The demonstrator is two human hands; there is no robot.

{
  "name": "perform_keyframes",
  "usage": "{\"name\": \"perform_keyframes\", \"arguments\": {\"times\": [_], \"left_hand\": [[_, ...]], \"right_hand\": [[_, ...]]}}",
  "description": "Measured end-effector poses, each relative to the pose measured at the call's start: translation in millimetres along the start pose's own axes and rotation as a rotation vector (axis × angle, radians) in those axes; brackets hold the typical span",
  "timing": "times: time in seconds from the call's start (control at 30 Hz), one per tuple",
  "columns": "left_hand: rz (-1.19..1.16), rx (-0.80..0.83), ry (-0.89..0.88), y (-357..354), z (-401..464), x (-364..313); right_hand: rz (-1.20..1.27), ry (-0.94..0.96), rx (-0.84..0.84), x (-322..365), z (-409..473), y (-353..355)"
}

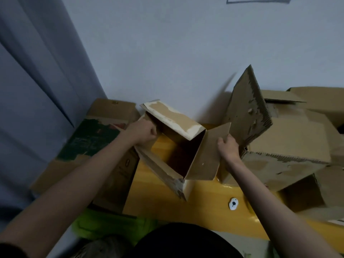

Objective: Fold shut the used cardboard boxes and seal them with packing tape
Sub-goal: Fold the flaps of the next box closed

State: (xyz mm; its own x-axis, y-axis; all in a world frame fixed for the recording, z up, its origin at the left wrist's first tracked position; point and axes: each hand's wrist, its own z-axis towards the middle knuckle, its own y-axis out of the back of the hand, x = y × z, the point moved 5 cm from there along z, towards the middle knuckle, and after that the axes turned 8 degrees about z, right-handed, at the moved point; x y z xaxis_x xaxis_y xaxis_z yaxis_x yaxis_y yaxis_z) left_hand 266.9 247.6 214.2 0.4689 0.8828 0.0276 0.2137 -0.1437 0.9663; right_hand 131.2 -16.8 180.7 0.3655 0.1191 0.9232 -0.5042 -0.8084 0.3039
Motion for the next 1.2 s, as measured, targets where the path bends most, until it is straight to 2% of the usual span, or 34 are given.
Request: {"name": "perform_keyframes", "arguments": {"times": [0.07,0.1,0.17,0.27,0.37,0.6,0.73,0.8,1.0,1.1,1.2], "left_hand": [[0.024,0.172,-0.121,-8,22,-9],[0.006,0.19,-0.159,-9,34,-11],[-0.09,0.093,-0.194,1,55,-12],[-0.222,-0.141,-0.265,24,79,-21],[-0.251,-0.252,-0.323,39,100,-36],[-0.025,-0.176,-0.305,36,151,-34],[-0.017,-0.196,-0.382,25,162,-26],[-0.013,-0.205,-0.405,20,166,-17],[-0.077,-0.189,-0.166,3,176,41],[-0.186,-0.108,-0.023,-16,176,70],[-0.34,-0.017,0.018,-43,173,81]], "right_hand": [[-0.038,0.017,0.004,5,5,3],[-0.055,0.024,0.0,7,6,5],[-0.085,0.035,-0.019,10,8,10],[-0.115,0.052,-0.022,11,13,14],[-0.215,0.058,0.005,18,16,12],[-0.181,0.08,0.063,27,22,-22],[-0.382,0.077,0.138,10,32,-57],[-0.464,0.075,0.12,1,40,-69],[-0.348,0.025,-0.006,-13,70,-78],[-0.228,0.017,-0.053,-14,84,-80],[-0.126,0.007,-0.109,-14,96,-84]]}}
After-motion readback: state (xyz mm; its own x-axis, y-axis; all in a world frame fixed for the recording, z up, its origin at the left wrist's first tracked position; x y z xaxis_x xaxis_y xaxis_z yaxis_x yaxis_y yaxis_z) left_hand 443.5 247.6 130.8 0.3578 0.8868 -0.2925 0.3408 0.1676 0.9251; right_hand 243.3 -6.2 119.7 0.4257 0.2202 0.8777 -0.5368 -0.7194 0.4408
